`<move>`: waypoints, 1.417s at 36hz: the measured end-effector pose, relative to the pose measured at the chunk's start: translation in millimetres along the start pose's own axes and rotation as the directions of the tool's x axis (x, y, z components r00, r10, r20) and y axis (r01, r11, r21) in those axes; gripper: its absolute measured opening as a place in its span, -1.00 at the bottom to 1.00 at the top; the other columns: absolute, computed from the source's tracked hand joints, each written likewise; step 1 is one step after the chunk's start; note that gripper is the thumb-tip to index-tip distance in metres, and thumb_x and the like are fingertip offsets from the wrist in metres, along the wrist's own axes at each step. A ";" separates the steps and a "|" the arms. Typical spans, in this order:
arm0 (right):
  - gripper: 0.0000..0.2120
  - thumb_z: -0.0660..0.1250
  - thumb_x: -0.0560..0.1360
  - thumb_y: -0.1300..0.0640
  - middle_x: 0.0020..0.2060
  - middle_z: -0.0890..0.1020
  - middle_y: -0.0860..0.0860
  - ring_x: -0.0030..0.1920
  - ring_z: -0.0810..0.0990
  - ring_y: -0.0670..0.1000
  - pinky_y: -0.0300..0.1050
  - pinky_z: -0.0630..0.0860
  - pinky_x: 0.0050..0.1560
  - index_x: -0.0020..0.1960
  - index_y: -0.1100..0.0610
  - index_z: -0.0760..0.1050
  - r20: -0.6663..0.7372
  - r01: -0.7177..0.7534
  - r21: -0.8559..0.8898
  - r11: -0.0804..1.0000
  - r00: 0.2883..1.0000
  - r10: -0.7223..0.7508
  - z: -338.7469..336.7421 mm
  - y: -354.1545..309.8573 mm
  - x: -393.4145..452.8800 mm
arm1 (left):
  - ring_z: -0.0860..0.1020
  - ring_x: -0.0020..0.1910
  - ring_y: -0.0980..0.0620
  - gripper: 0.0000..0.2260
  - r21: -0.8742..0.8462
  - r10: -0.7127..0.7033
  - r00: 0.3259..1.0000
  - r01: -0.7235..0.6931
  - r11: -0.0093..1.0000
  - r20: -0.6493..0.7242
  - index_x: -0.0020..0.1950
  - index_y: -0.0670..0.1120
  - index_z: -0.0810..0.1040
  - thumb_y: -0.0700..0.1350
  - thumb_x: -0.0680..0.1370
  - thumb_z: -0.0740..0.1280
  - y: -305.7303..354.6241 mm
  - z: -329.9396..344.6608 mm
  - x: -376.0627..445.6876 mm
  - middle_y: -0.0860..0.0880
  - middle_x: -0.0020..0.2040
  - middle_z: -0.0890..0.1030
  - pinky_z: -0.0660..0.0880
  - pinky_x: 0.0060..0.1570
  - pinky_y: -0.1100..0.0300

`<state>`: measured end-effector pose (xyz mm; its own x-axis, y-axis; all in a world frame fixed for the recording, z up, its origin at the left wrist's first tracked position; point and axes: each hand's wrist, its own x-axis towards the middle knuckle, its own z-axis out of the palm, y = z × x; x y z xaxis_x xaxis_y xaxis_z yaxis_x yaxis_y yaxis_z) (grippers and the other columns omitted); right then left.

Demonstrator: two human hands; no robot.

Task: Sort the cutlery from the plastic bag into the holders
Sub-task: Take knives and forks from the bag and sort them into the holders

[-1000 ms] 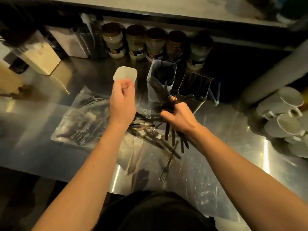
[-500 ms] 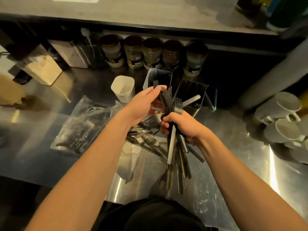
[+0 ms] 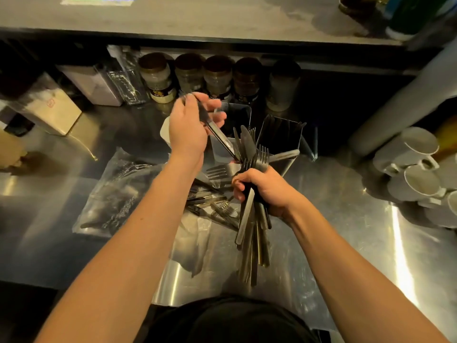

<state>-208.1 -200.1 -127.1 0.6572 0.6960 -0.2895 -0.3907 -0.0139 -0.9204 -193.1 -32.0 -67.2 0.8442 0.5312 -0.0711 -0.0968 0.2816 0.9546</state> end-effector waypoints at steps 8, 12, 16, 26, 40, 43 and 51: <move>-0.97 0.22 0.48 0.23 -0.40 0.40 0.04 -0.38 0.42 0.04 -0.13 0.44 -0.33 -0.13 0.13 0.39 -0.108 0.015 0.338 0.941 0.994 0.023 0.9 0.3 -7.2 | 0.22 -0.47 0.03 -0.76 -0.231 0.397 0.889 -0.446 0.865 -0.228 0.09 -0.20 0.40 -0.07 0.72 0.04 53.2 -22.6 16.4 -0.01 -0.36 0.36 0.19 -0.49 0.18; -0.95 0.19 0.53 0.21 -0.36 0.38 0.00 -0.39 0.41 -0.01 -0.15 0.40 -0.30 -0.08 0.09 0.34 -0.116 0.031 0.470 0.882 0.993 0.028 2.9 -2.8 -5.1 | 0.26 -0.48 0.14 -0.73 0.277 0.049 0.999 -0.053 0.959 0.020 0.08 -0.09 0.45 0.11 0.68 0.15 29.2 -25.7 -3.6 0.09 -0.40 0.34 0.17 -0.49 0.24; -0.83 0.24 0.46 0.12 -0.34 0.28 0.04 -0.48 0.40 -0.06 -0.23 0.41 -0.49 -0.23 0.10 0.26 -0.071 -0.013 0.521 0.854 0.996 0.059 10.6 -8.8 1.1 | 0.33 -0.41 0.15 -0.63 0.436 -0.364 0.897 0.231 0.870 0.251 -0.01 -0.06 0.49 0.24 0.48 0.30 -13.9 -28.6 -42.6 0.04 -0.29 0.44 0.28 -0.46 0.34; -0.95 0.21 0.47 0.25 -0.40 0.39 0.02 -0.40 0.38 -0.01 -0.20 0.38 -0.36 -0.07 0.16 0.43 -0.139 0.050 0.474 0.879 0.990 0.018 17.0 0.0 13.2 | 0.46 -0.31 0.10 -0.92 -0.081 -0.116 0.976 0.133 0.988 0.185 -0.02 -0.10 0.40 -0.24 0.65 0.21 -17.3 -9.7 -26.5 -0.01 -0.24 0.48 0.35 -0.38 0.24; -0.92 0.17 0.54 0.31 -0.39 0.38 0.04 -0.42 0.40 0.00 -0.18 0.44 -0.41 -0.02 0.20 0.43 -0.184 0.018 0.540 0.842 0.978 0.097 -10.2 9.8 21.8 | 0.54 -0.23 0.03 -0.77 -0.045 0.134 0.991 -0.133 0.990 0.023 0.31 -0.25 0.26 -0.18 0.70 0.14 -1.3 20.3 109.1 0.06 -0.33 0.60 0.49 0.00 0.00; -0.92 0.17 0.55 0.32 -0.38 0.38 0.05 -0.42 0.40 0.00 -0.18 0.44 -0.41 -0.02 0.20 0.42 -0.196 0.024 0.539 0.842 0.976 0.097 -16.8 8.7 24.6 | 0.53 -0.22 0.07 -0.84 0.064 0.106 0.991 -0.111 0.992 0.087 0.22 -0.18 0.35 -0.13 0.69 0.18 -19.3 33.2 117.7 0.08 -0.31 0.58 0.52 0.02 0.03; -0.91 0.25 0.47 0.26 -0.37 0.40 0.04 -0.40 0.41 0.01 -0.18 0.43 -0.37 -0.03 0.18 0.45 -0.208 0.049 0.535 0.844 0.975 0.075 -28.2 8.5 31.7 | 0.58 -0.08 0.13 -0.92 0.408 -0.024 0.983 -0.053 0.912 0.182 0.15 0.00 0.42 -0.13 0.67 0.22 -67.8 34.5 129.0 0.02 -0.02 0.58 0.54 0.12 0.17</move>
<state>-172.4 -198.4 -151.5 0.7457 0.5283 -0.4059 -0.6419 0.4064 -0.6502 -59.4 -10.1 -131.1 0.9280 0.3704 -0.0403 0.0819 -0.0973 0.9919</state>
